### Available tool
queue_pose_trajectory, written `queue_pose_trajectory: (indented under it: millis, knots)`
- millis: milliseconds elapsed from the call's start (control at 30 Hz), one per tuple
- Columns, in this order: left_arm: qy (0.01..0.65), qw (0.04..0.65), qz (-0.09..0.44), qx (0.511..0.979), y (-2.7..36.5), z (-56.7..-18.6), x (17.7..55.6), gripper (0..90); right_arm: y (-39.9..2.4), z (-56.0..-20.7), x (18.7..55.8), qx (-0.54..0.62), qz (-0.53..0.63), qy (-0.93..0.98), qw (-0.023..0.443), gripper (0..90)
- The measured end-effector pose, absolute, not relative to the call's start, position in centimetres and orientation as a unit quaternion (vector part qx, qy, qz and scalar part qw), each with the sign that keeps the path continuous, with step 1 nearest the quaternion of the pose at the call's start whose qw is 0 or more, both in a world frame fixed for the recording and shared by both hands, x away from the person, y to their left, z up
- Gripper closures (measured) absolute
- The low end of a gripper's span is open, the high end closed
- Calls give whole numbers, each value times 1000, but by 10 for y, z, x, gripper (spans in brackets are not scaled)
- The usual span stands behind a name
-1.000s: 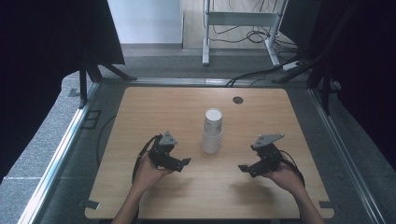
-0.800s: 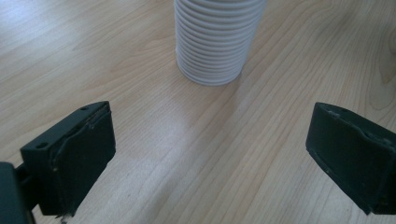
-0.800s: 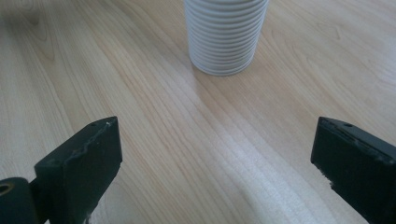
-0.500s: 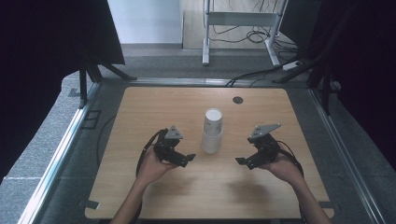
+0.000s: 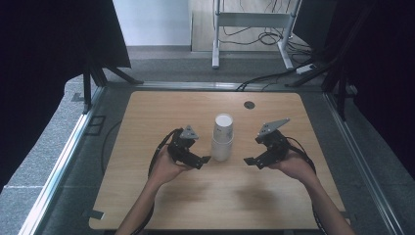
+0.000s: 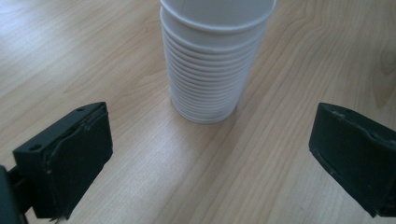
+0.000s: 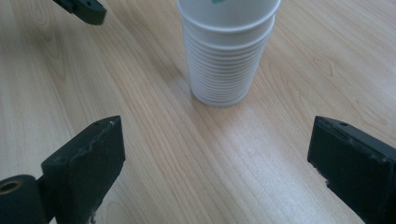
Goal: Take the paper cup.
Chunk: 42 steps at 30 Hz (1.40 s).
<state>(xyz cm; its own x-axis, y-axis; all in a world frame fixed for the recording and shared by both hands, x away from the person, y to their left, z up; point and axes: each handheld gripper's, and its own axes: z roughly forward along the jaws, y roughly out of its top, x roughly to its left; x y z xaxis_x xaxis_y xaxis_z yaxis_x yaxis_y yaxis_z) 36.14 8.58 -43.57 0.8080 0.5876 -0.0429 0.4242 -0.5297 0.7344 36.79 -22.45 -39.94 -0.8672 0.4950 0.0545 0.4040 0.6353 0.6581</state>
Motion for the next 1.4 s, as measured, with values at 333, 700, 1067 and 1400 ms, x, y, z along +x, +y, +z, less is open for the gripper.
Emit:
queue_pose_trajectory:
  millis: [333, 700, 1067, 1400]
  knots:
    - [274, 388, 110, 873, 73, -436, 370, 3, -216, -389, 377, 241, 344, 906, 56, 40]
    - [264, 385, 114, 877, 66, -440, 379, 24, -202, -377, 389, 229, 309, 922, 53, 76]
    - [262, 391, 115, 874, 61, -441, 383, 50, -194, -367, 400, 223, 289, 930, 47, 114]
    - [264, 397, 116, 871, 55, -443, 389, 65, -182, -361, 406, 218, 266, 938, 44, 131]
